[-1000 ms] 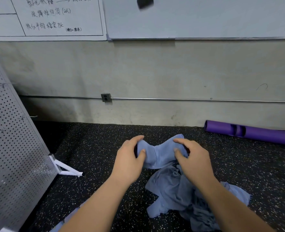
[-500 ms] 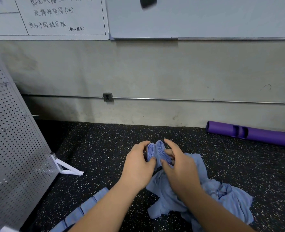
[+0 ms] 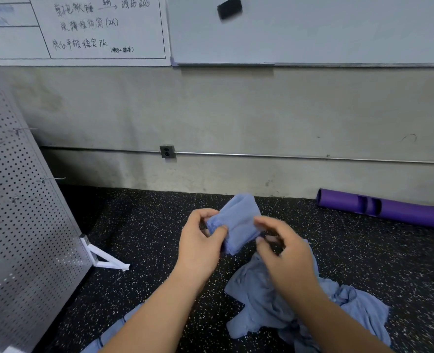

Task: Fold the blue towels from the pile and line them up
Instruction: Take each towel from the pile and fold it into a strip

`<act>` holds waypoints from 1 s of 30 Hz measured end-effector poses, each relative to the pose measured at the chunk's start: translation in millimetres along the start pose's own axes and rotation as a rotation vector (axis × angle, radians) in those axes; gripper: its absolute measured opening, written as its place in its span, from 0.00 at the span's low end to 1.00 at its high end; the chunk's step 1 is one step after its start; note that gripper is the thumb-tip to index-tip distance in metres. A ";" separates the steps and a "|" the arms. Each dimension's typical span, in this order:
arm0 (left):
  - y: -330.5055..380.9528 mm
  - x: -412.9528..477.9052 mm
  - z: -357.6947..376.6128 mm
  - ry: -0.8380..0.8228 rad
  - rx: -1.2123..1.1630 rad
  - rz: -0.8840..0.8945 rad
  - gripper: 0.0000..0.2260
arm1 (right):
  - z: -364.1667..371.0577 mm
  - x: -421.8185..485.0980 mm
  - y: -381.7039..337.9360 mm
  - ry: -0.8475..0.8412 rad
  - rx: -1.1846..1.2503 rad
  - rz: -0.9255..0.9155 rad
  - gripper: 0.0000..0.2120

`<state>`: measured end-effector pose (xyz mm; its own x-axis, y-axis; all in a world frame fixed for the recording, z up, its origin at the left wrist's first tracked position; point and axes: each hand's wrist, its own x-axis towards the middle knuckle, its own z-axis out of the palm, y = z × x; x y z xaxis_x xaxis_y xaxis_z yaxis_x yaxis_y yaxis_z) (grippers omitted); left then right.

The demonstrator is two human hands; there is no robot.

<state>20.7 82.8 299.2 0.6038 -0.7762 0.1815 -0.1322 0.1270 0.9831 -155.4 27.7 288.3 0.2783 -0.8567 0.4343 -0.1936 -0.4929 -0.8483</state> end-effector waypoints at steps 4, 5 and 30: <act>1.1 -1.1 0.2 -0.130 -0.006 0.033 0.17 | -12.8 15.2 5.7 0.018 0.114 0.140 0.30; 1.6 -1.8 1.1 -0.165 -0.010 0.036 0.18 | -14.9 17.8 7.5 -0.019 0.152 0.185 0.33; -27.0 9.0 -28.5 -0.470 0.514 0.101 0.23 | -13.8 21.2 27.4 -0.291 0.120 0.273 0.08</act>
<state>52.2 90.0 275.1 0.1805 -0.9754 0.1263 -0.5945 -0.0059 0.8040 -167.8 -6.1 278.4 0.4898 -0.8662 0.0987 -0.1911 -0.2172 -0.9572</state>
